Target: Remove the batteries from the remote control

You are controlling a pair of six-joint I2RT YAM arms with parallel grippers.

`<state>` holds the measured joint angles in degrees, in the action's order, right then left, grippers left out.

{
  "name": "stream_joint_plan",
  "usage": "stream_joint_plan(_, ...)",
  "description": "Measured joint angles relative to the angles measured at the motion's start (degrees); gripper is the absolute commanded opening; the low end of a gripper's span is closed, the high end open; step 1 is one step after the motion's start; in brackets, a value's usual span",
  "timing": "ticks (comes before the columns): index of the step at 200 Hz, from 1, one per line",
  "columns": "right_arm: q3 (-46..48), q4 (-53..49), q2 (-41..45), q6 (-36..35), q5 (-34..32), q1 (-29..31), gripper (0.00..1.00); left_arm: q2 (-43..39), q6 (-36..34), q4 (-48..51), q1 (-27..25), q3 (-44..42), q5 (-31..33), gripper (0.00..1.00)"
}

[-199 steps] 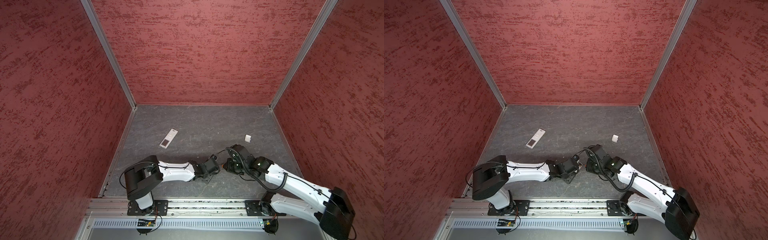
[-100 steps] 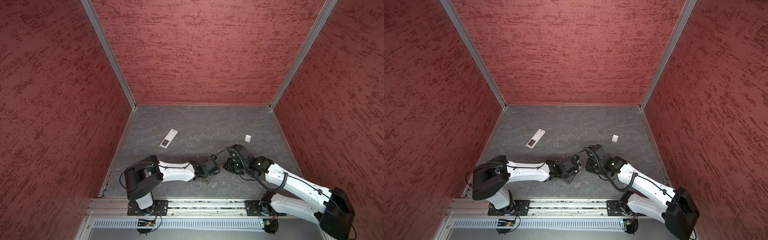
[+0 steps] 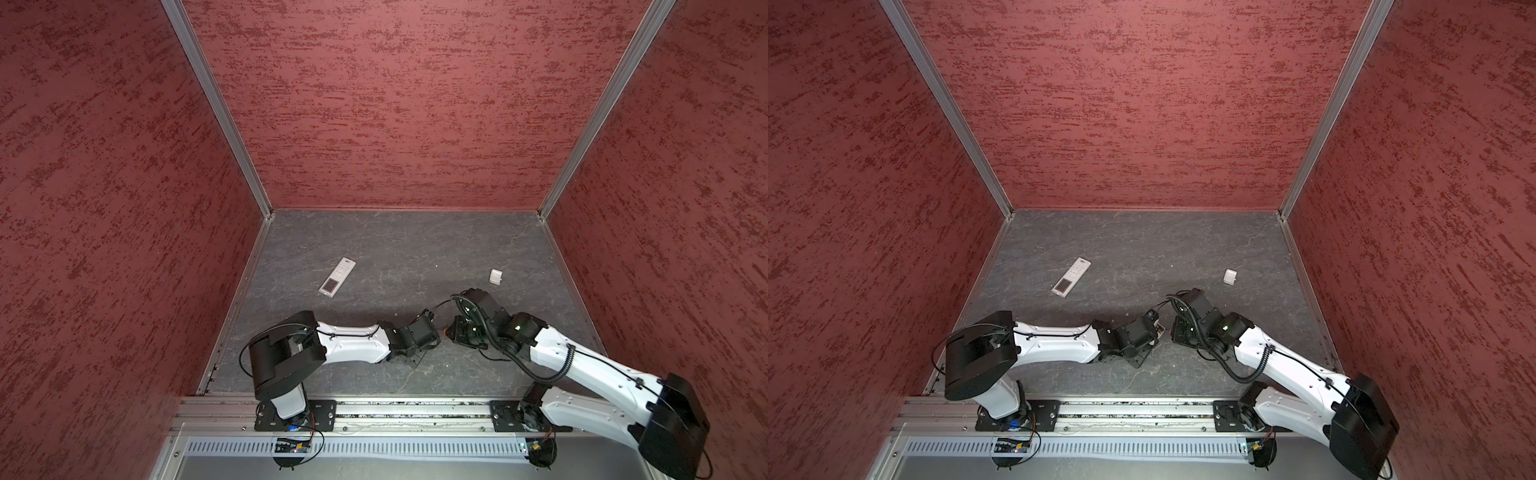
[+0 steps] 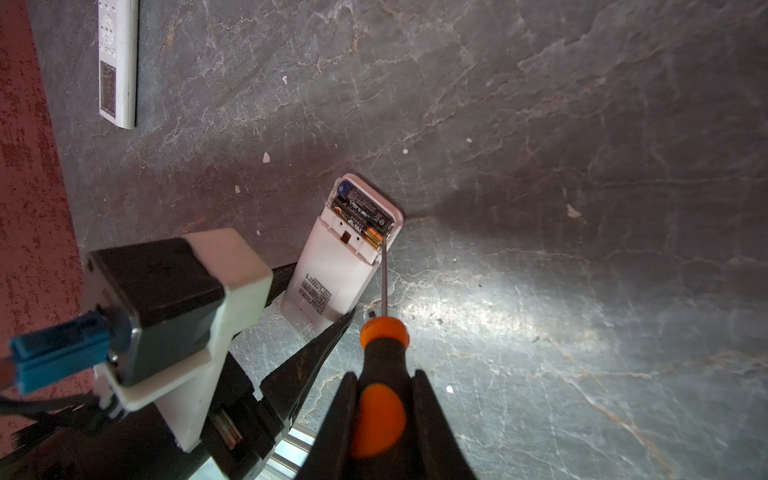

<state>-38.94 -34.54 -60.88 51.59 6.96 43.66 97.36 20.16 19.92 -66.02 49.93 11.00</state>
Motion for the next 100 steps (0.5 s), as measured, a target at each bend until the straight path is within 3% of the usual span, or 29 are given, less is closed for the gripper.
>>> stream_joint_plan(100,-1.0,-0.8,-0.4,-0.4,0.0,0.0,0.00,0.2,0.5,0.0,-0.2,0.0,0.3,0.08)
